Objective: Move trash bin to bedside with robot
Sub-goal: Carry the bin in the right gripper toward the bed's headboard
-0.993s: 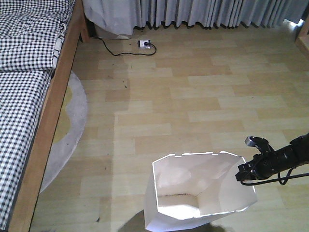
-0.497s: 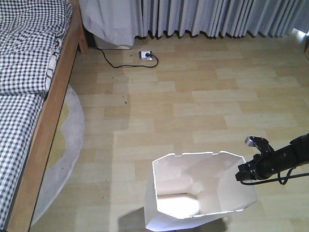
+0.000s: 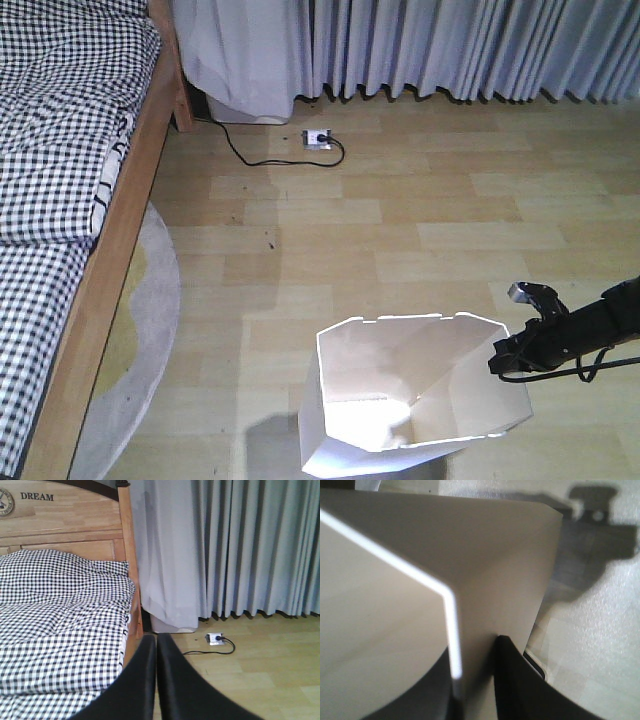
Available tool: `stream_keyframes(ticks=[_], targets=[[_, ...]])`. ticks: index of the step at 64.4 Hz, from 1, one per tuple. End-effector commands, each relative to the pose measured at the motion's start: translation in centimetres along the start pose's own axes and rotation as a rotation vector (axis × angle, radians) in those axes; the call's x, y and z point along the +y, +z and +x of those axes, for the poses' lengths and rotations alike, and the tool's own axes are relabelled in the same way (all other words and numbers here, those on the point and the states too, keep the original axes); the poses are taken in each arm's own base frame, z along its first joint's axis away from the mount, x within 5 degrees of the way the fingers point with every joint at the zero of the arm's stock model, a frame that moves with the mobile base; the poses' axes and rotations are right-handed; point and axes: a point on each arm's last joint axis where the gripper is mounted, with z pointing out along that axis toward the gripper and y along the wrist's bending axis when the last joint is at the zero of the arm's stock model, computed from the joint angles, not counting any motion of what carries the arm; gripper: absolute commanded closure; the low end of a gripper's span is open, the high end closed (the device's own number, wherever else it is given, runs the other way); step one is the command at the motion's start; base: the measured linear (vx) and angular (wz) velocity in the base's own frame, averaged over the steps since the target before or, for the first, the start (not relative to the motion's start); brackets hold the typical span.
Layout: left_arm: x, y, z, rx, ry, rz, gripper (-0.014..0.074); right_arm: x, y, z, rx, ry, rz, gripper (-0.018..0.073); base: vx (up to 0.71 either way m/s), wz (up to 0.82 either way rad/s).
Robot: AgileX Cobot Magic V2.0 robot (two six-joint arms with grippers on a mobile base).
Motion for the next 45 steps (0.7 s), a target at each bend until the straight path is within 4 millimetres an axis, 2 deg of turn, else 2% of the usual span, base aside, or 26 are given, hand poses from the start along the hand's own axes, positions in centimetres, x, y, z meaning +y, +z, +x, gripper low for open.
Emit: stream_keyframes(ticks=[1,45], targets=[[-0.05,-0.20,-1.38,-0.098,-0.009,0.005,0.0603,2.49,-2.70,-1.92,-0.069,-0.009,-0.191,0.0564,0.28,0.11],[-0.05,-0.20,-1.38,-0.098,-0.009,0.005,0.0603,2.48,-2.70,-1.92,-0.069,-0.009,-0.190,0.0564,0.29,0.01]])
